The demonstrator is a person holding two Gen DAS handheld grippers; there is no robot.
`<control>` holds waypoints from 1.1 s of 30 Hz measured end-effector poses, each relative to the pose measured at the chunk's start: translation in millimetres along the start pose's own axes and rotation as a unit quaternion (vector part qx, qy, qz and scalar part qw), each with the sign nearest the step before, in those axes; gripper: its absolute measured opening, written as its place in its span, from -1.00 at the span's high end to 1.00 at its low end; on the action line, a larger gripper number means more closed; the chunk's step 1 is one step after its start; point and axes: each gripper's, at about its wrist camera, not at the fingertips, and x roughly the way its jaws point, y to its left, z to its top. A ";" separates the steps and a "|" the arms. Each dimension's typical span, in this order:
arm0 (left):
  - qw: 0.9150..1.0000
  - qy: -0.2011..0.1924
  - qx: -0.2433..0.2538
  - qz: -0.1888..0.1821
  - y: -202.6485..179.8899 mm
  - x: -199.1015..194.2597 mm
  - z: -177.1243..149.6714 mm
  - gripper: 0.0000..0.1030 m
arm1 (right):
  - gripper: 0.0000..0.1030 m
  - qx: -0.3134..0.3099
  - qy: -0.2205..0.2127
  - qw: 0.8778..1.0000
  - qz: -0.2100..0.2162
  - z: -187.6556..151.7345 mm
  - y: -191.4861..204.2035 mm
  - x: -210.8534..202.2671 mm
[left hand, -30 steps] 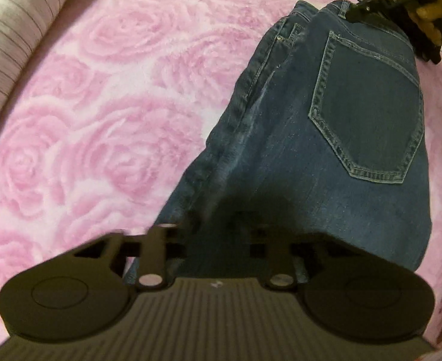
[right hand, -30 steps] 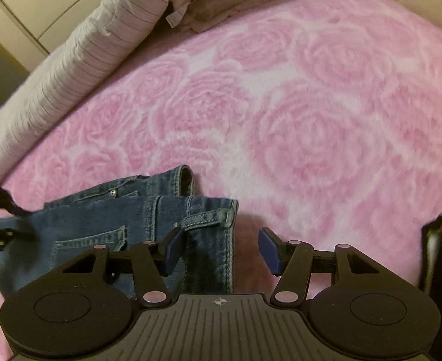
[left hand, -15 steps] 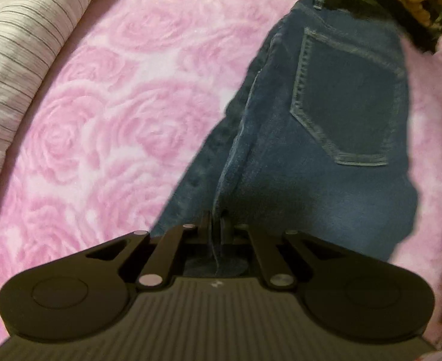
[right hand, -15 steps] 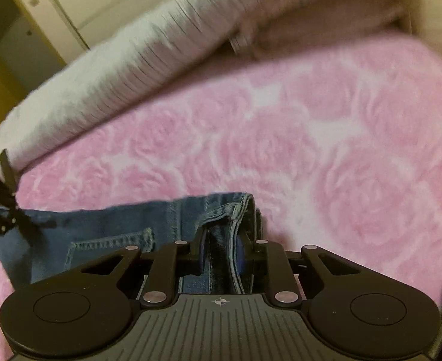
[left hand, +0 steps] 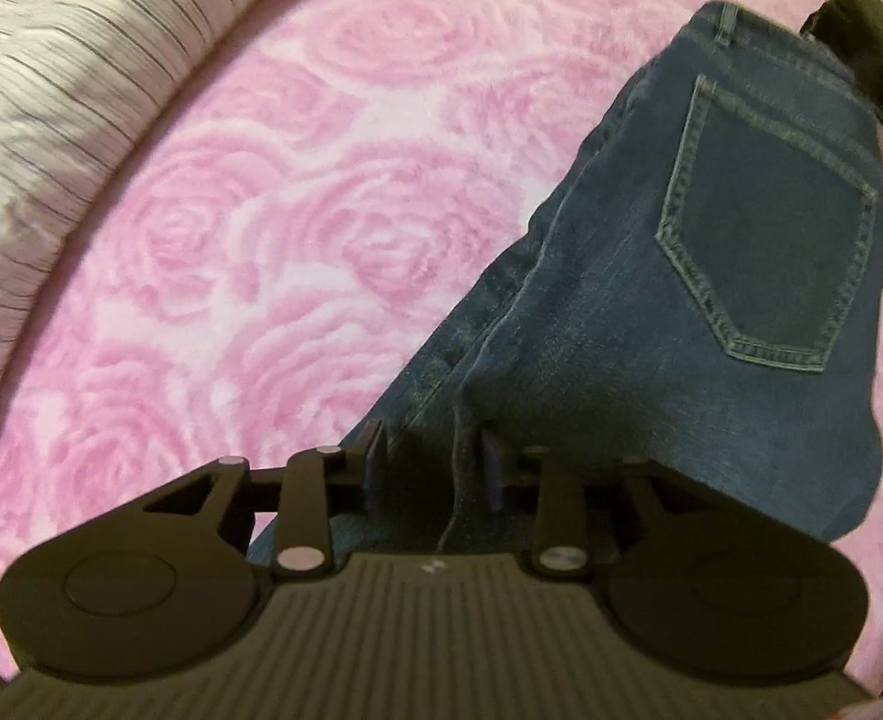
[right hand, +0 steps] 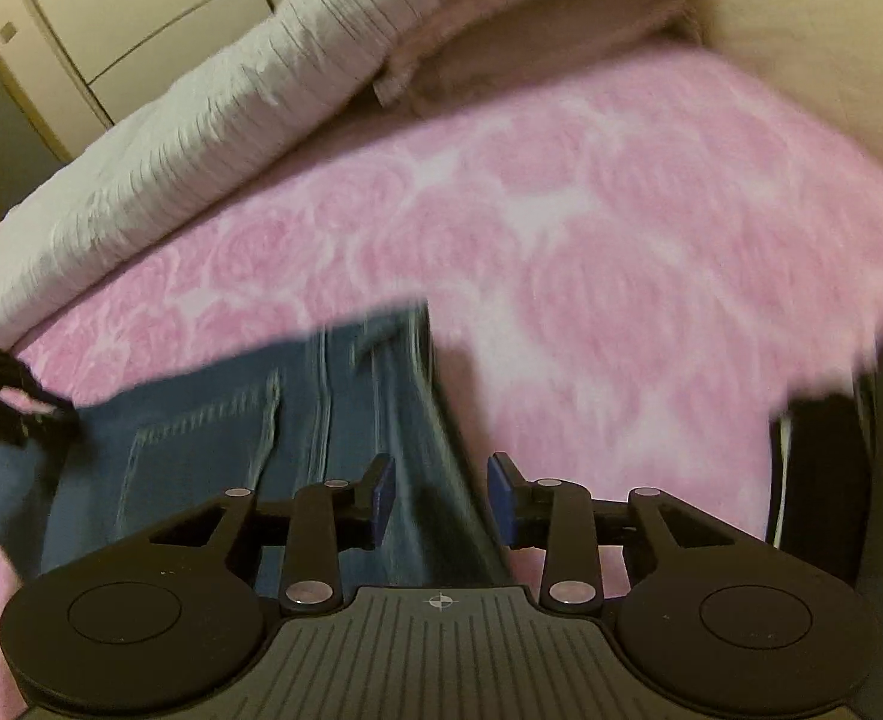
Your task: Fold clothes
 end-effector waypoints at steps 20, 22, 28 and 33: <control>0.985 0.027 -0.116 0.121 -11.9 -110.2 -211.7 0.31 | -0.32 -0.146 0.014 0.989 -0.031 -82.7 145.4 -20.8; 0.979 0.036 -0.148 0.137 1.3 -118.1 -249.4 0.30 | -0.33 -0.178 0.024 0.984 -0.005 -93.5 181.7 -15.0; 0.953 0.003 -0.248 0.176 70.5 -144.3 -354.1 0.19 | -0.33 -0.248 0.027 0.967 0.051 -108.4 304.3 7.2; 0.954 -0.051 -0.250 0.159 136.9 -133.9 -416.6 0.18 | -0.33 -0.266 0.014 0.963 0.039 -116.5 399.1 31.4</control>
